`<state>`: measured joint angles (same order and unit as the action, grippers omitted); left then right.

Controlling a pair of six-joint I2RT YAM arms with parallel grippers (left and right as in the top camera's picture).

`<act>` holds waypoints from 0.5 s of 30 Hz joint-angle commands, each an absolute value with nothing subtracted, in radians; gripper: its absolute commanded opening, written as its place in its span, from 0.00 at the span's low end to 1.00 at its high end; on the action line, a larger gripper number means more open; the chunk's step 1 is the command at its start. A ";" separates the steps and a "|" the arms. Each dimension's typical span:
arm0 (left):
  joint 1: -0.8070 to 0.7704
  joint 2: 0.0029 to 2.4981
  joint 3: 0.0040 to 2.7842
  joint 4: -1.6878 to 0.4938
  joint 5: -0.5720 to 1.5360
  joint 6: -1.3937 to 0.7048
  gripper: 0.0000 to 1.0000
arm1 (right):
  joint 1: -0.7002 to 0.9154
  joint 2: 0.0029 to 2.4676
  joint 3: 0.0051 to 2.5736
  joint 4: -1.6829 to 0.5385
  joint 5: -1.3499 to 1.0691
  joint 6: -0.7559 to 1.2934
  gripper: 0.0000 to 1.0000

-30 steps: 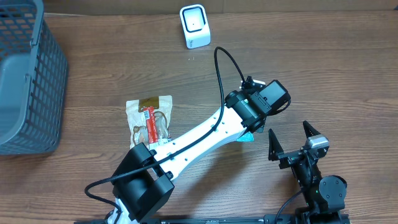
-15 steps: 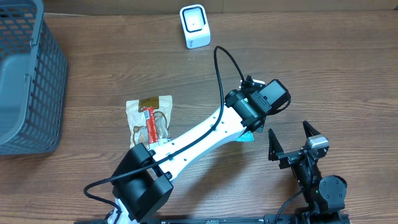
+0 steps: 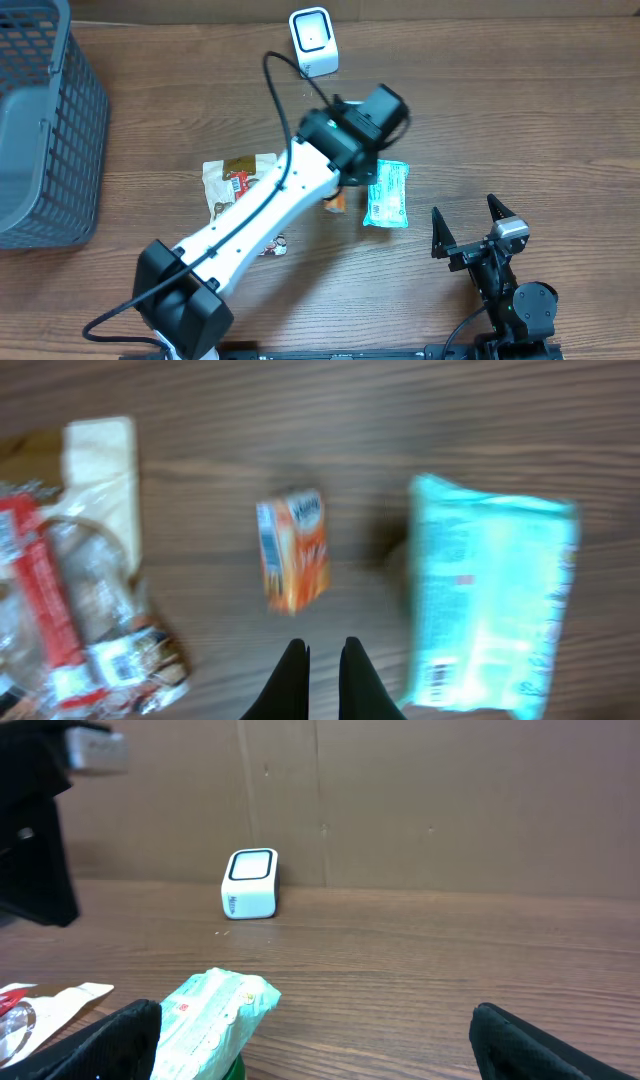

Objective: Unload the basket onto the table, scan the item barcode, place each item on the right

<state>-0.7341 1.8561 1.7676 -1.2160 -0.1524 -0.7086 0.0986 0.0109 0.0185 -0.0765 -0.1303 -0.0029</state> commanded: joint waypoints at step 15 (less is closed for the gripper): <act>-0.727 1.844 1.782 -1.151 0.028 -0.628 0.37 | 0.095 0.003 0.008 -0.073 -0.125 0.000 1.00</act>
<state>-0.6880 1.8561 1.7676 -1.1862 -0.0288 -0.6422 0.0986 0.0109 0.0185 -0.0769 -0.1303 -0.0032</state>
